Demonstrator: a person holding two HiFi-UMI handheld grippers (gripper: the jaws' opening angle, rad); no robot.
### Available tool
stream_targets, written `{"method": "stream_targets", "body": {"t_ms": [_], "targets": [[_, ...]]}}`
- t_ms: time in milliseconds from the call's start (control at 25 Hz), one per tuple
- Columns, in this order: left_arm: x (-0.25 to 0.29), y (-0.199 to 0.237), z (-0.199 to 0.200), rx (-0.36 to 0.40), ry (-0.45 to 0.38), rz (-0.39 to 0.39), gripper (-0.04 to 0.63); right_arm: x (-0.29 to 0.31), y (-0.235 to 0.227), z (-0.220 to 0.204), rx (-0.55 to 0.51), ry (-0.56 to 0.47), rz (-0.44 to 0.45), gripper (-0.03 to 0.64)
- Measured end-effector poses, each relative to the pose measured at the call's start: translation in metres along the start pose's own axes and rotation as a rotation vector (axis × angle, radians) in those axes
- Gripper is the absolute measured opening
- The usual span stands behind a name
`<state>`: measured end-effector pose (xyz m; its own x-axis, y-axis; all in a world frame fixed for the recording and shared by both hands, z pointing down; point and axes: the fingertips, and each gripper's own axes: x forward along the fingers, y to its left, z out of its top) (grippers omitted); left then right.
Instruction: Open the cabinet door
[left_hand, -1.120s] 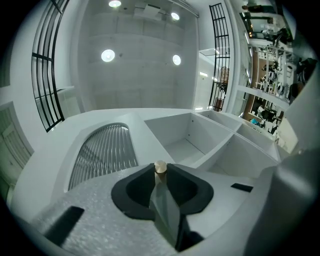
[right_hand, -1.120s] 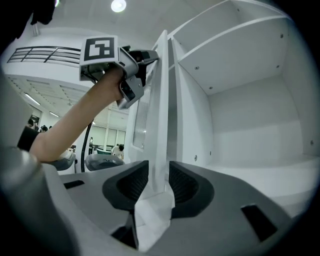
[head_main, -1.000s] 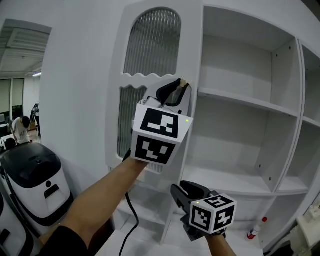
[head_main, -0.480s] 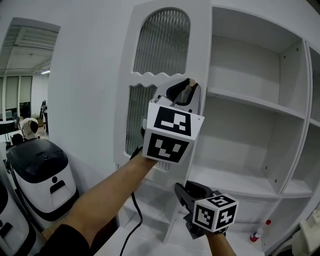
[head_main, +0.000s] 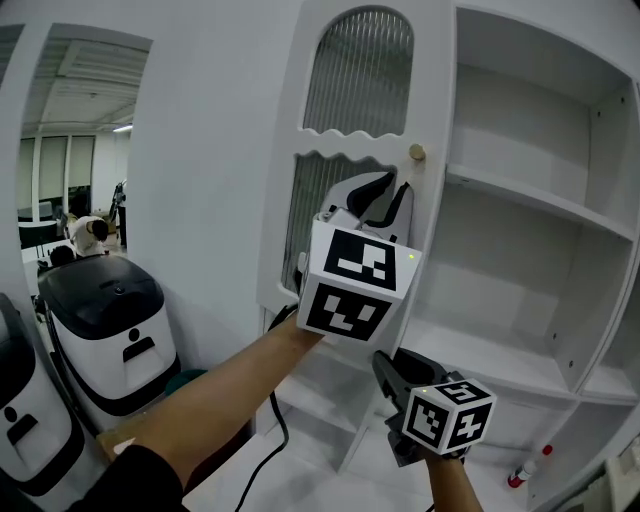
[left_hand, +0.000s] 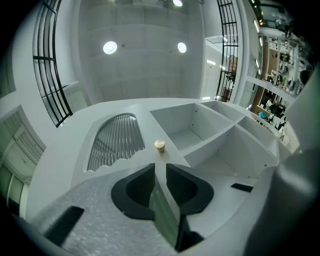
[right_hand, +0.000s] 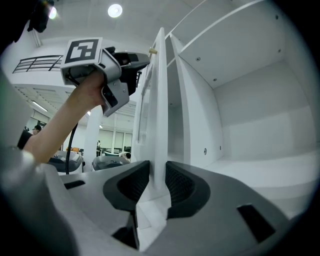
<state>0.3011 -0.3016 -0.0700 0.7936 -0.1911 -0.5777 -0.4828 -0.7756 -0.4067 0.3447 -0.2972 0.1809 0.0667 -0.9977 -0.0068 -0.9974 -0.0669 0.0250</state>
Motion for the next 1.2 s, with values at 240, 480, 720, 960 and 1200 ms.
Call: {"method": "stream_targets", "body": {"t_ms": [240,480,720,960,1200], "targets": [[-0.029,-0.002,-0.030,-0.029,0.095,0.030,0.078,-0.002,0.004,0.000,-0.007,-0.013,0.008,0.103],[-0.068,-0.002,-0.056,-0.061,0.181,0.081,0.078,-0.004,0.010,0.000,-0.009,-0.026,0.032,0.098],[-0.118,-0.001,-0.082,-0.074,0.278,0.132,0.077,-0.005,0.030,0.003,-0.017,-0.035,0.058,0.092],[-0.149,-0.010,-0.115,-0.119,0.391,0.195,0.072,-0.009,0.036,0.003,-0.014,-0.043,0.086,0.086],[-0.181,-0.033,-0.143,-0.167,0.480,0.246,0.057,-0.016,0.045,0.003,-0.009,-0.051,0.137,0.078]]}}
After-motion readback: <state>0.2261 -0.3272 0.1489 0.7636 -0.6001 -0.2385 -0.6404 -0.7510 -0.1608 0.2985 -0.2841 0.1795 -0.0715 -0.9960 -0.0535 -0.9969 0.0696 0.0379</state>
